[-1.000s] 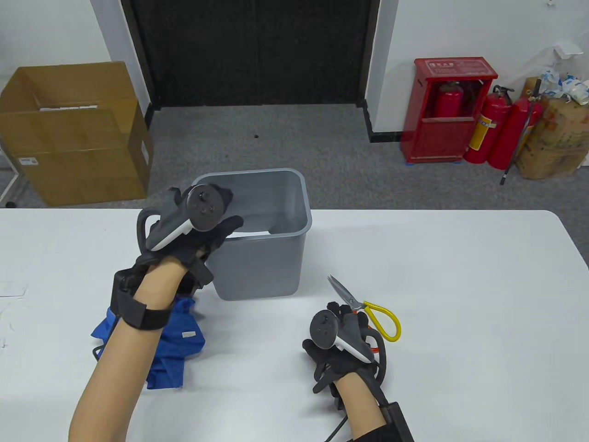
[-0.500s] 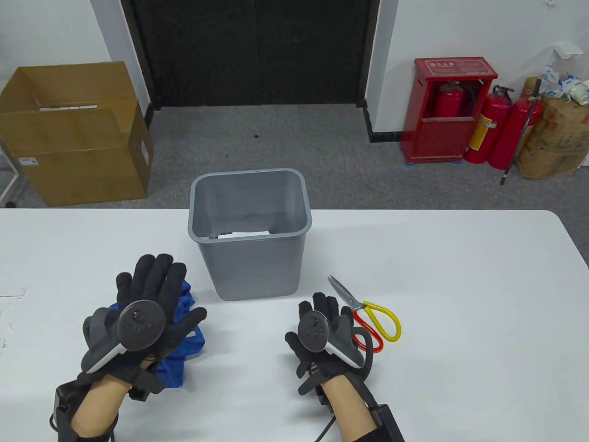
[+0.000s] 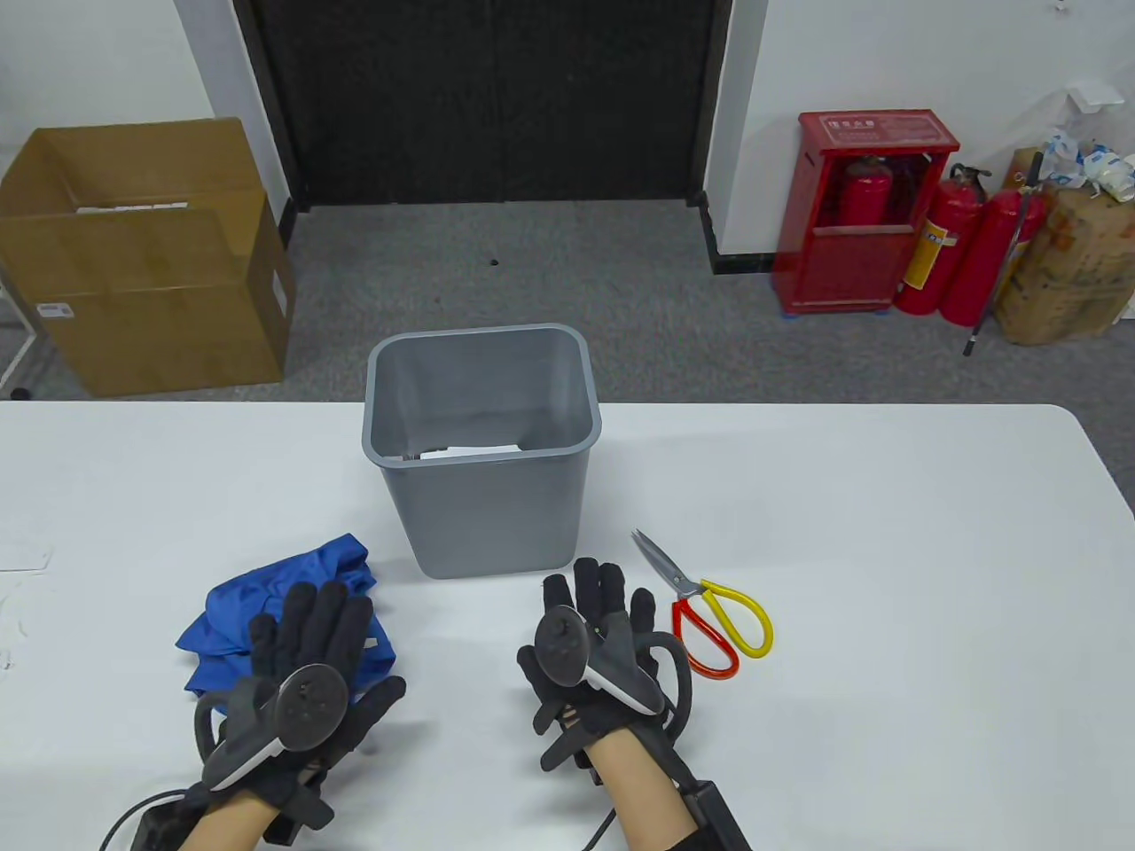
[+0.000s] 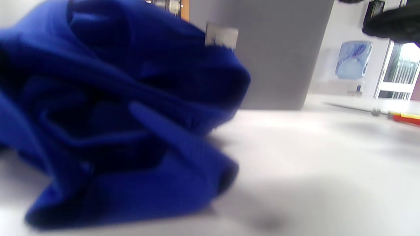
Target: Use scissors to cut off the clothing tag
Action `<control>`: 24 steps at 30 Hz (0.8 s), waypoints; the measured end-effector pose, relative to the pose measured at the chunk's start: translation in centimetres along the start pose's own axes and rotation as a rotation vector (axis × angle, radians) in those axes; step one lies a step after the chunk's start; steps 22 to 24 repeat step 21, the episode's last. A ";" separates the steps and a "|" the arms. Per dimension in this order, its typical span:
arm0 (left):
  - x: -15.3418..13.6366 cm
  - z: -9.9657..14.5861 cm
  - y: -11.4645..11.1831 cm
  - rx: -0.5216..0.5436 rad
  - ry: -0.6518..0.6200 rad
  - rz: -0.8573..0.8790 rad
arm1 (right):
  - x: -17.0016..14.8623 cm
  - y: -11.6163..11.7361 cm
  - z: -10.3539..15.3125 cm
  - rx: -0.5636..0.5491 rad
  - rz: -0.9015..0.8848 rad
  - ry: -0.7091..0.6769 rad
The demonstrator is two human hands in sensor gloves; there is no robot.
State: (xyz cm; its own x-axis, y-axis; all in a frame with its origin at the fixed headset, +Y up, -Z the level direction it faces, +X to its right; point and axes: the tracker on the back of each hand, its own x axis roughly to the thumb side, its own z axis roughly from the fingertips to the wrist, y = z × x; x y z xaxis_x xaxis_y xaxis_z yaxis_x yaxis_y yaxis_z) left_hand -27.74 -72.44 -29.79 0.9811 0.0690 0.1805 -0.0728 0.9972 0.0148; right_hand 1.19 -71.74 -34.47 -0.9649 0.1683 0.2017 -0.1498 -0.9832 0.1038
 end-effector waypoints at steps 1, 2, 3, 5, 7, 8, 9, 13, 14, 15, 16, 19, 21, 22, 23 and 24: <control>0.1 0.0 -0.3 -0.014 -0.002 0.001 | 0.0 0.1 0.0 0.005 0.002 -0.001; 0.2 0.0 -0.5 -0.026 0.002 0.001 | 0.0 0.3 -0.1 0.014 0.005 -0.001; 0.2 0.0 -0.7 -0.027 0.004 0.004 | 0.0 0.4 -0.1 0.019 0.009 0.001; 0.3 -0.1 -0.8 -0.029 0.006 0.005 | 0.0 0.6 -0.1 0.024 0.014 -0.002; 0.4 -0.1 -0.9 -0.026 0.009 -0.003 | 0.0 0.9 -0.1 0.032 0.014 -0.004; 0.4 -0.1 -1.0 -0.028 0.008 -0.009 | 0.0 1.0 -0.2 0.039 0.018 -0.003; 0.5 -0.1 -1.1 -0.033 0.011 -0.014 | 0.1 1.1 -0.2 0.044 0.022 -0.006; 0.6 -0.2 -1.4 -0.041 0.013 -0.021 | 0.4 1.5 -0.2 0.054 0.039 -0.019; 0.6 -0.2 -1.4 -0.041 0.013 -0.024 | 0.5 1.5 -0.2 0.058 0.039 -0.021; 0.6 -0.2 -1.4 -0.043 0.014 -0.027 | 0.6 1.6 -0.2 0.061 0.039 -0.024; 0.6 -0.2 -1.5 -0.043 0.014 -0.029 | 0.7 1.7 -0.1 0.063 0.039 -0.027; 0.6 -0.2 -1.4 -0.044 0.015 -0.028 | 1.0 1.9 -0.1 0.070 0.041 -0.034; 0.6 -0.2 -1.4 -0.046 0.014 -0.022 | 1.2 1.9 -0.1 0.070 0.043 -0.037; 0.6 -0.2 -1.4 -0.046 0.014 -0.022 | 1.2 1.9 -0.1 0.070 0.043 -0.037; 0.6 -0.2 -1.4 -0.046 0.014 -0.022 | 1.2 1.9 -0.1 0.070 0.043 -0.037; 0.6 -0.2 -1.4 -0.046 0.014 -0.022 | 1.2 1.9 -0.1 0.070 0.043 -0.037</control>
